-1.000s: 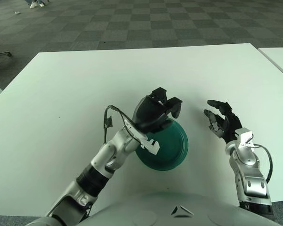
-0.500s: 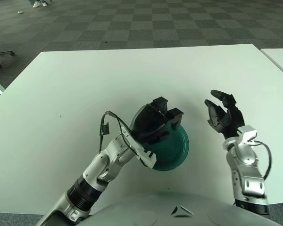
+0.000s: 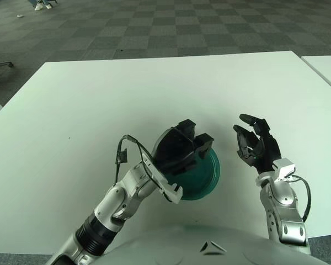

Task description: Put the charger into the plate.

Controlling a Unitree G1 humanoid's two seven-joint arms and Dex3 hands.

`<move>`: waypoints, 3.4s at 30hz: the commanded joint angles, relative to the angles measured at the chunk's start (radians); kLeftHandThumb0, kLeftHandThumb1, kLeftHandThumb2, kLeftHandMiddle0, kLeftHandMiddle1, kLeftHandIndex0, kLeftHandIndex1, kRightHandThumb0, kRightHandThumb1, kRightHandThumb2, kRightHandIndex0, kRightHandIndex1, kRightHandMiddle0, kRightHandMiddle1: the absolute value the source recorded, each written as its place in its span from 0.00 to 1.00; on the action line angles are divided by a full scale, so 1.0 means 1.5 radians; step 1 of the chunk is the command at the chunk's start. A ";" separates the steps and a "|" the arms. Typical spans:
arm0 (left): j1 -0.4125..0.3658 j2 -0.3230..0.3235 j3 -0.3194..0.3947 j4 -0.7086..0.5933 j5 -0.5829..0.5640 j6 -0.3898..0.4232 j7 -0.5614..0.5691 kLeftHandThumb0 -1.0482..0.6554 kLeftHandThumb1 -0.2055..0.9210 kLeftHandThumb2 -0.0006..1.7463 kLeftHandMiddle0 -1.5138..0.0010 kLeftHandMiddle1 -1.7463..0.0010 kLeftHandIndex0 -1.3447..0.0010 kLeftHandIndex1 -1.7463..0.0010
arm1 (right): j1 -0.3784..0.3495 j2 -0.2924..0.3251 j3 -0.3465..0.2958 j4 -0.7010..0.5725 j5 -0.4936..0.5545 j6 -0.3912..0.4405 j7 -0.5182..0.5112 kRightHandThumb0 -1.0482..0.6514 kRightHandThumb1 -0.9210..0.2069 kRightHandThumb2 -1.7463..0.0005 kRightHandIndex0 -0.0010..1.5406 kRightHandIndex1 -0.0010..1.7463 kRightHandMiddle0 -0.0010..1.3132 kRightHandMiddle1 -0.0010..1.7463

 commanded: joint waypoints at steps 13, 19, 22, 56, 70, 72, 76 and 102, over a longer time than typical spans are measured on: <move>0.013 0.008 0.006 -0.054 -0.039 0.016 -0.096 0.38 0.79 0.48 0.56 0.00 0.74 0.00 | 0.028 0.005 0.059 -0.073 -0.057 0.011 -0.011 0.33 0.11 0.64 0.23 0.14 0.00 0.48; 0.014 0.026 0.015 -0.067 -0.035 0.020 -0.134 0.09 0.98 0.46 0.79 0.00 0.93 0.01 | -0.041 0.070 0.086 -0.028 0.023 0.030 -0.010 0.35 0.11 0.64 0.23 0.25 0.00 0.51; 0.011 0.031 0.020 -0.067 -0.041 0.009 -0.130 0.03 0.99 0.49 0.88 0.00 0.97 0.03 | -0.037 0.091 0.086 -0.014 0.093 0.035 0.015 0.36 0.15 0.62 0.20 0.34 0.00 0.52; 0.008 0.039 0.070 -0.122 -0.050 0.040 -0.202 0.00 1.00 0.51 1.00 1.00 1.00 1.00 | -0.005 0.082 -0.012 0.118 0.296 -0.086 0.091 0.35 0.30 0.59 0.19 0.26 0.00 0.45; 0.094 -0.152 0.298 0.104 -0.388 -0.061 0.157 0.10 1.00 0.34 0.76 0.94 0.99 0.50 | -0.015 -0.038 -0.013 0.079 -0.021 -0.043 -0.023 0.27 0.01 0.71 0.24 0.12 0.00 0.41; 0.101 -0.192 0.327 0.116 -0.457 -0.064 0.180 0.12 1.00 0.32 0.73 0.93 0.98 0.46 | -0.020 -0.026 0.010 0.056 -0.044 -0.026 -0.037 0.26 0.01 0.70 0.23 0.11 0.00 0.41; 0.133 -0.276 0.369 0.096 -0.564 -0.031 0.215 0.20 1.00 0.31 0.74 0.73 0.90 0.36 | -0.031 0.012 0.067 0.061 -0.077 -0.026 -0.059 0.26 0.01 0.70 0.23 0.10 0.00 0.41; 0.238 -0.271 0.385 0.277 -0.630 -0.116 0.235 0.21 1.00 0.46 0.78 0.56 0.78 0.31 | -0.042 0.015 -0.009 0.105 0.044 -0.021 0.002 0.33 0.19 0.63 0.26 0.24 0.00 0.50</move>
